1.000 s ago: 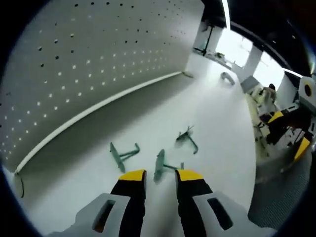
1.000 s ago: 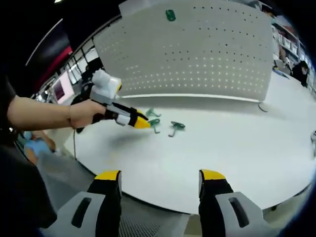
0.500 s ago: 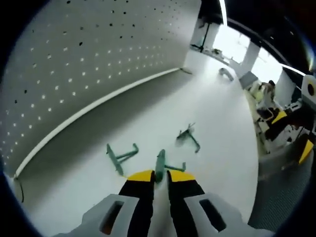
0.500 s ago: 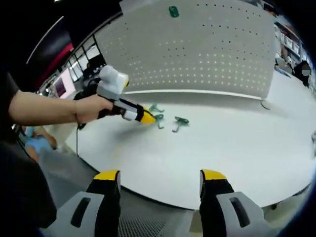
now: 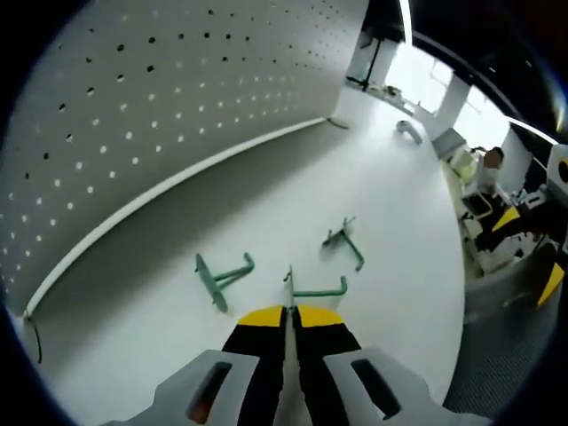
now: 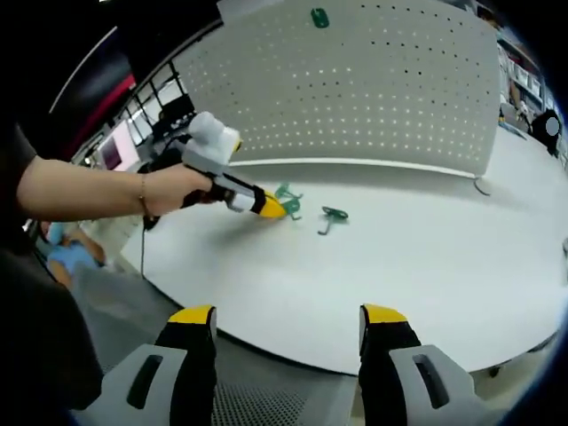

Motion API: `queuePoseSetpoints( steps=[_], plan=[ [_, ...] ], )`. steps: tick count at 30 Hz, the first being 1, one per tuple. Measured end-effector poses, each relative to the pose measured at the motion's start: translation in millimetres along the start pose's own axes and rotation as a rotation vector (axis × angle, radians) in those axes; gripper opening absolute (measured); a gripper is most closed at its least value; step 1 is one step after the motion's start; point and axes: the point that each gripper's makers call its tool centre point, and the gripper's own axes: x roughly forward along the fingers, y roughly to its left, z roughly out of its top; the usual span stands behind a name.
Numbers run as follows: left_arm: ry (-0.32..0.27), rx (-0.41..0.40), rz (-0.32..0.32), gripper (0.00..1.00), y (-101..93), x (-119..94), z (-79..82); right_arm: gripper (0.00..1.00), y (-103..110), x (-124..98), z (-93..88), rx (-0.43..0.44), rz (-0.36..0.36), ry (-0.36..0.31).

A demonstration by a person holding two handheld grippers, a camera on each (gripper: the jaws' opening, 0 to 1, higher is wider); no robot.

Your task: Insert the hook assembly into the mounting plate slot until the hook locks in place.

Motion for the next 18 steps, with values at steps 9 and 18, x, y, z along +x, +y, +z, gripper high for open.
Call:
queuePoseSetpoints(
  steps=[9, 18],
  plan=[
    [-0.027, 0.004, -0.012, 0.03, -3.7, -13.8, 8.2, 0.65, -0.5, -3.7, 2.5, 0.007, -0.006, -0.014],
    [-0.054, 0.009, -0.006, 0.03, -7.1, -42.8, 13.9, 0.66, 7.3, -7.7, 2.5, -0.008, 0.004, -0.022]
  ],
)
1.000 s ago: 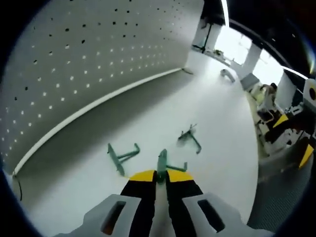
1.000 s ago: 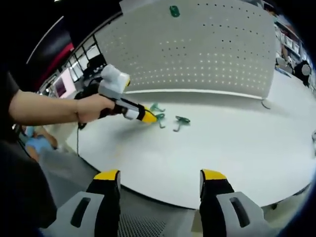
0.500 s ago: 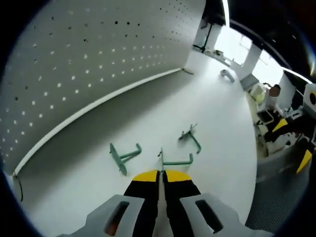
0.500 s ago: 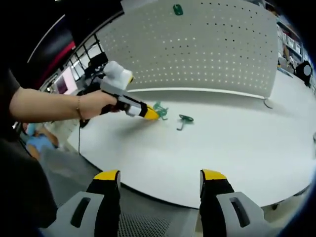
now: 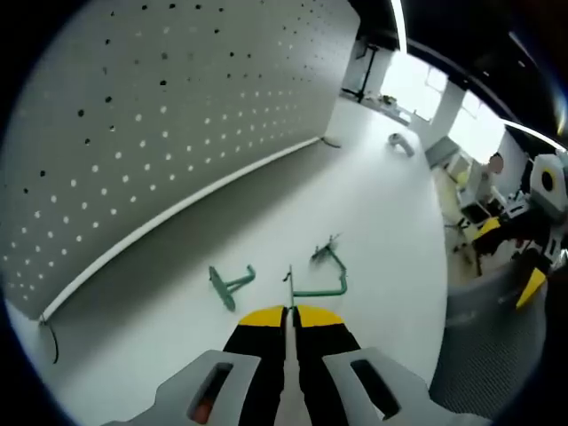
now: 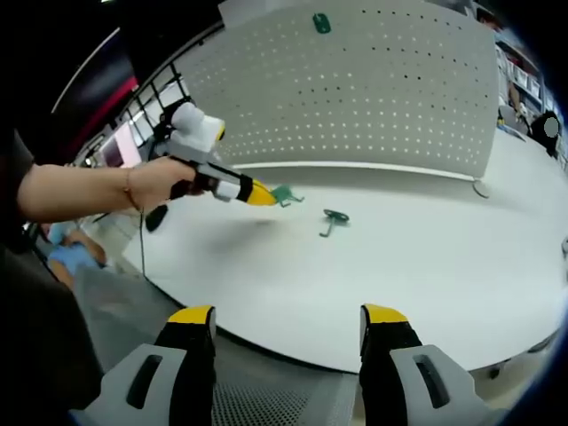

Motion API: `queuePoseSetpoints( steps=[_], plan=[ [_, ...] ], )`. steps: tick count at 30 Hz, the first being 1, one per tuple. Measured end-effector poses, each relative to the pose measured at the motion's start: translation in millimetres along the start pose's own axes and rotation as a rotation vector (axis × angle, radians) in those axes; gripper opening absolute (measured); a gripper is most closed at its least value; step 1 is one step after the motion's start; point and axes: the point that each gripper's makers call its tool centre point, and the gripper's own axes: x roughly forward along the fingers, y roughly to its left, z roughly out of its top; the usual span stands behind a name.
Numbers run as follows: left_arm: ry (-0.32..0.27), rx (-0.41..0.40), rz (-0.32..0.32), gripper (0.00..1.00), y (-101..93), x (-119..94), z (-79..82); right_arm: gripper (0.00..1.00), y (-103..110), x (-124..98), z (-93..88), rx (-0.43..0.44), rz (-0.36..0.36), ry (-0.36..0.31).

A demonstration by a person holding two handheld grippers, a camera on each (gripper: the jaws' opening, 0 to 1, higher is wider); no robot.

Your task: Insert the hook assembly into the mounting plate slot until the hook locks in place.

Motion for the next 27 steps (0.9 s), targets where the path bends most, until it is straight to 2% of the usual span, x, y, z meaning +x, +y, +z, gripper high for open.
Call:
queuePoseSetpoints(
  steps=[7, 9, 12, 19, 21, 27],
  plan=[
    [-0.032, -0.018, -0.008, 0.03, -11.5, -25.4, 8.1, 0.66, 8.2, 0.0, -3.8, -0.024, 0.014, 0.001],
    [-0.07, -0.056, -0.001, 0.03, -15.6, -34.9, 14.2, 0.66, 10.8, -0.6, -5.0, -0.035, 0.019, 0.003],
    [-0.104, -0.068, 0.001, 0.03, -23.0, -46.8, 19.5, 0.66, 14.9, -1.9, -4.2, -0.04, 0.023, -0.003],
    [-0.151, -0.087, -0.011, 0.03, -48.5, -75.7, 23.9, 0.66, 27.7, -2.2, 2.6, -0.062, 0.047, -0.02],
    [-0.174, -0.116, -0.035, 0.03, -58.9, -84.5, 25.7, 0.66, 30.2, -2.6, 5.3, -0.068, 0.05, -0.03],
    [-0.211, -0.112, -0.05, 0.03, -81.0, -111.4, 29.3, 0.66, 41.3, -0.5, 8.6, -0.076, 0.071, -0.044]
  ],
)
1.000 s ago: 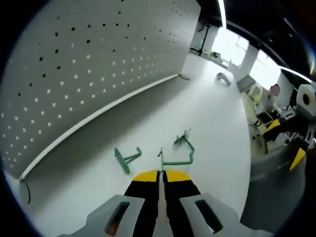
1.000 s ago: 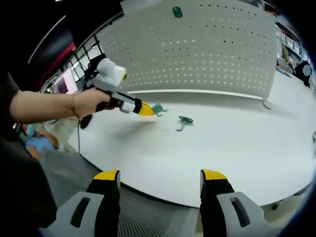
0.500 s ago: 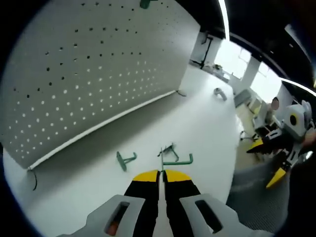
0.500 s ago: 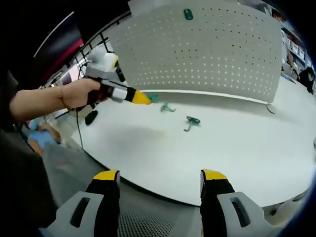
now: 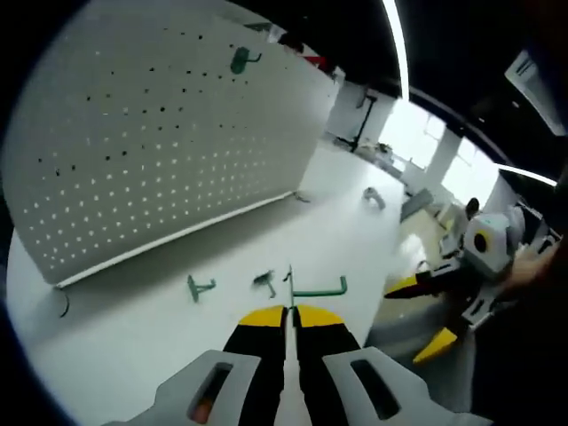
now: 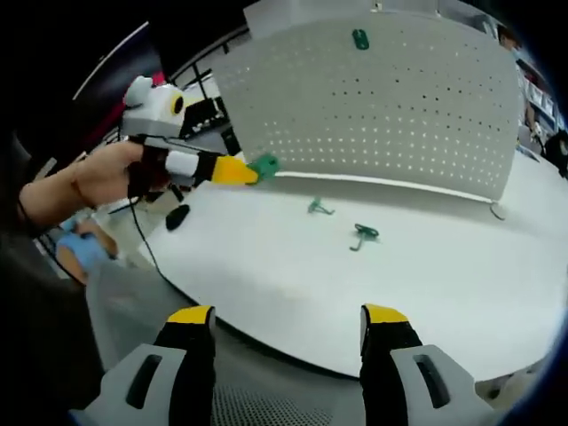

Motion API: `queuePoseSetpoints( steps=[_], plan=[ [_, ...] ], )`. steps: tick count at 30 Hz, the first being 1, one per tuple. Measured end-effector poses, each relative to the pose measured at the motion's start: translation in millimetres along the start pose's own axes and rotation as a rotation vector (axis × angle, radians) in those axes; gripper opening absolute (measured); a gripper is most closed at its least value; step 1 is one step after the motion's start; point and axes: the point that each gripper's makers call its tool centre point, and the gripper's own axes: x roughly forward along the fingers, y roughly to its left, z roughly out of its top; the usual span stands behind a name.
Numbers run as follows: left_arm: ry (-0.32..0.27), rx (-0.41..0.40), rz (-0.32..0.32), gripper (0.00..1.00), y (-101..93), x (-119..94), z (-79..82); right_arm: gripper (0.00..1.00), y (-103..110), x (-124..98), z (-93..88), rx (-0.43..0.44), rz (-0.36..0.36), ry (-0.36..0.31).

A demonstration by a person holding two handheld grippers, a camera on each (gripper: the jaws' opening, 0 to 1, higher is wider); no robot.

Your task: Insert the hook assembly into the mounting plate slot until the hook locks in place.

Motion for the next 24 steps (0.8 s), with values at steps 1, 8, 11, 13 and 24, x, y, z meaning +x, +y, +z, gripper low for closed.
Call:
queuePoseSetpoints(
  steps=[1, 8, 11, 13, 24],
  plan=[
    [-0.009, -0.005, -0.004, 0.03, -3.2, -3.7, 1.1, 0.66, 1.7, 0.5, 0.2, -0.005, 0.002, -0.001],
    [-0.015, 0.021, -0.008, 0.03, -25.6, -28.9, -7.1, 0.66, 12.4, 1.4, -2.6, -0.047, 0.021, 0.01],
    [-0.011, 0.037, -0.008, 0.03, -31.5, -36.4, -10.9, 0.66, 13.5, 0.3, -2.8, -0.056, 0.026, 0.014],
    [-0.027, 0.028, 0.005, 0.03, -31.3, -40.8, -10.2, 0.66, 14.9, -0.6, -1.3, -0.053, 0.028, 0.01],
    [-0.086, -0.002, 0.026, 0.03, -31.1, -60.0, -4.8, 0.65, 26.6, -1.6, 6.2, -0.048, 0.055, -0.019]
  ],
)
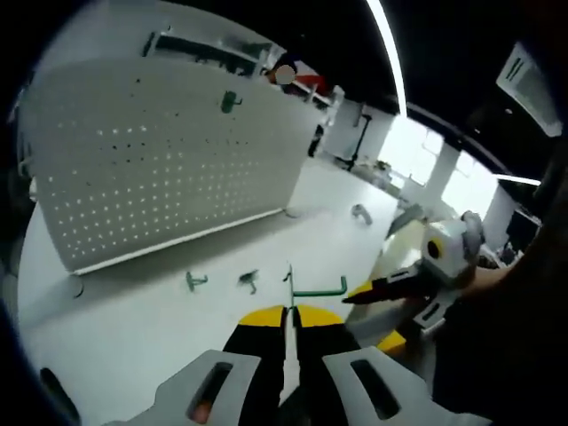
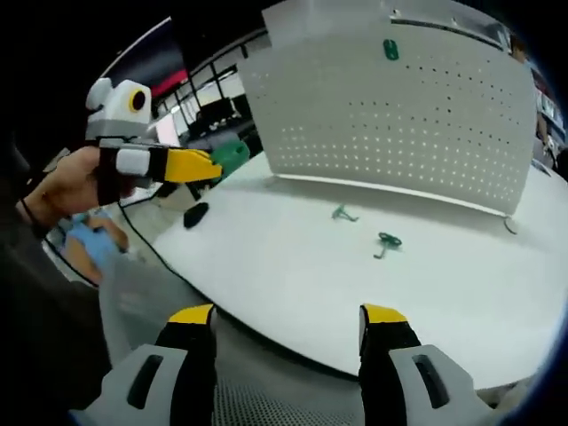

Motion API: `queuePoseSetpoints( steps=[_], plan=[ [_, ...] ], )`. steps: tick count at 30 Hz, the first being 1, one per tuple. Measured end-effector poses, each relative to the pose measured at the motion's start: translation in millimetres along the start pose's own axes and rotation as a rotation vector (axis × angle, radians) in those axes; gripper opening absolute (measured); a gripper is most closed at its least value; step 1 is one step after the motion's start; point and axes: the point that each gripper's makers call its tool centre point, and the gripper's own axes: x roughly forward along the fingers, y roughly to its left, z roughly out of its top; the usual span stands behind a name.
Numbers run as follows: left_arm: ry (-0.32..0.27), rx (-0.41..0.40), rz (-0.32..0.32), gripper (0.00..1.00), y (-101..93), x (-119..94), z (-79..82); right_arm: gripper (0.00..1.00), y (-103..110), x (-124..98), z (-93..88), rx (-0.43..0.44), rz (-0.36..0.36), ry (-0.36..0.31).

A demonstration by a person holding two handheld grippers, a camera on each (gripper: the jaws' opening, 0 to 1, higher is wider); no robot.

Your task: Insert the hook assembly into the mounting plate slot until the hook locks in place.

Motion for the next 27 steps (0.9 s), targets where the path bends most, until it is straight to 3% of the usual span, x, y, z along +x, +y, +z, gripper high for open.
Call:
queuePoseSetpoints(
  steps=[11, 18, 27],
  plan=[
    [-0.049, -0.041, 0.015, 0.03, -1.8, 2.5, 2.7, 0.63, 7.5, 0.8, 39.1, 0.084, 0.043, -0.108],
    [-0.07, -0.043, 0.021, 0.03, -2.9, 6.3, 5.5, 0.57, 13.9, -2.7, 71.0, 0.183, 0.087, -0.214],
    [-0.072, -0.088, 0.004, 0.03, -9.9, 15.8, -3.7, 0.47, 20.0, 0.1, 90.9, 0.243, 0.142, -0.251]
  ],
)
